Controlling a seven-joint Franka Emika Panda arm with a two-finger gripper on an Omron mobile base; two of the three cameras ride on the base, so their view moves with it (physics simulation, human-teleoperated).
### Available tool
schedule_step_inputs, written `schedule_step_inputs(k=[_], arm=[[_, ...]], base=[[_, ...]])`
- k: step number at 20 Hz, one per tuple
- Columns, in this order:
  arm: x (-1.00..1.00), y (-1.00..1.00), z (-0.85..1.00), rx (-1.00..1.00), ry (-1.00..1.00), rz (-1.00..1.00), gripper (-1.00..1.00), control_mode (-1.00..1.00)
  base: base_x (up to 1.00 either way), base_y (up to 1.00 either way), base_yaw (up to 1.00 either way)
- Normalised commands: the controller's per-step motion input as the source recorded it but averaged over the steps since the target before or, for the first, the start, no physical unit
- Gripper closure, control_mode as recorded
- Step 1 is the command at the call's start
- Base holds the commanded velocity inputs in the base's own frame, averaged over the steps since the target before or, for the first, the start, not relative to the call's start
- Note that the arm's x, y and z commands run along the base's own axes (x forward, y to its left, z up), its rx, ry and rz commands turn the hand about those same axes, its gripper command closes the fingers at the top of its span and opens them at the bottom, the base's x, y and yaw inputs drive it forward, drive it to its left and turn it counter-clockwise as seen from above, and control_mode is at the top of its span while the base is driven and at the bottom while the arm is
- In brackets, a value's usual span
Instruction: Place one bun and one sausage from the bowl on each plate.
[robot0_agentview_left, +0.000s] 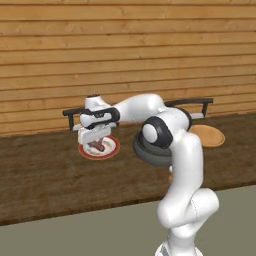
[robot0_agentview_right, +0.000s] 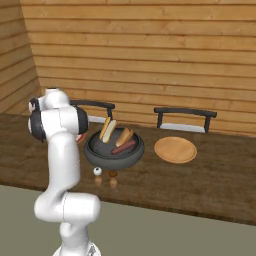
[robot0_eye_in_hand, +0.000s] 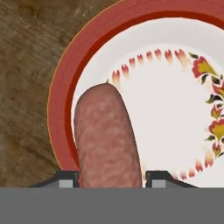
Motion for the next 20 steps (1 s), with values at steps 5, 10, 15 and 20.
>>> schedule_step_inputs(k=[5,10,15,20], arm=[[0.07,0.00,-0.48,0.00,0.00,0.00,1.00,-1.00],[0.13,0.00,-0.06,0.00,0.00,0.00,1.00,-1.00],[0.29,0.00,0.06,-0.02,0.00,0.00,1.00,-1.00],[0.03,0.05,0.03,-0.01,0.00,0.00,-1.00,-1.00]], base=[[0.00,0.00,0.00],[0.00,0.00,0.00],[0.00,0.00,0.00],[0.00,0.00,0.00]])
